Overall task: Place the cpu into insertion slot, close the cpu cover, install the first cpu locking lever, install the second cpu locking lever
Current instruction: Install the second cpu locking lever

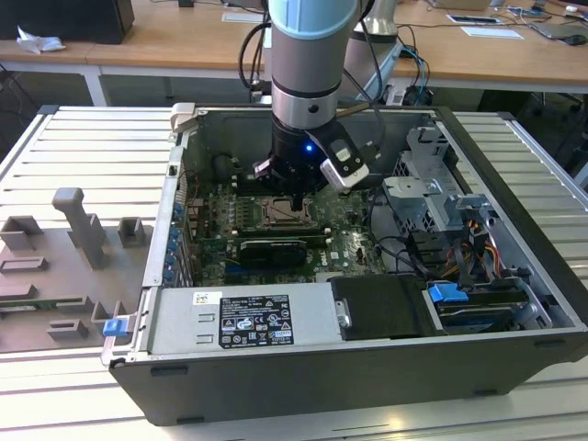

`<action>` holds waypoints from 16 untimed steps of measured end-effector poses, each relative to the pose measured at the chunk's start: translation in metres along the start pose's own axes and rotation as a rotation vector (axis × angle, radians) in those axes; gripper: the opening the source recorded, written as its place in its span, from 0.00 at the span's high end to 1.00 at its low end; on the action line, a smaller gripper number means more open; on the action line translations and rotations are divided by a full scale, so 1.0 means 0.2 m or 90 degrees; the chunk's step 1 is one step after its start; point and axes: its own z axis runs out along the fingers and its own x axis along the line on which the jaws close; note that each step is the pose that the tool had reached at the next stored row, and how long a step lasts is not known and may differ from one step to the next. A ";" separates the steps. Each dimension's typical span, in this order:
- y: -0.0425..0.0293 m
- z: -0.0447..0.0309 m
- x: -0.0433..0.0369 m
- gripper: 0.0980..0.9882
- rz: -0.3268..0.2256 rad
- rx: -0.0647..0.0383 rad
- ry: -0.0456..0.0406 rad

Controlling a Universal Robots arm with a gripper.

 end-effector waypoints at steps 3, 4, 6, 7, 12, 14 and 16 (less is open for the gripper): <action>-0.005 0.001 0.020 0.99 0.000 -0.001 -0.0001; -0.007 0.002 0.031 0.99 0.000 -0.001 -0.0001; -0.023 0.001 0.057 0.99 0.000 -0.003 -0.0003; -0.035 0.000 0.063 0.99 -0.001 -0.004 -0.0003; -0.075 0.002 0.131 0.99 0.001 -0.031 -0.0036; -0.076 0.013 0.157 0.99 0.000 -0.034 -0.0040; -0.075 0.027 0.179 0.99 -0.001 -0.035 -0.0039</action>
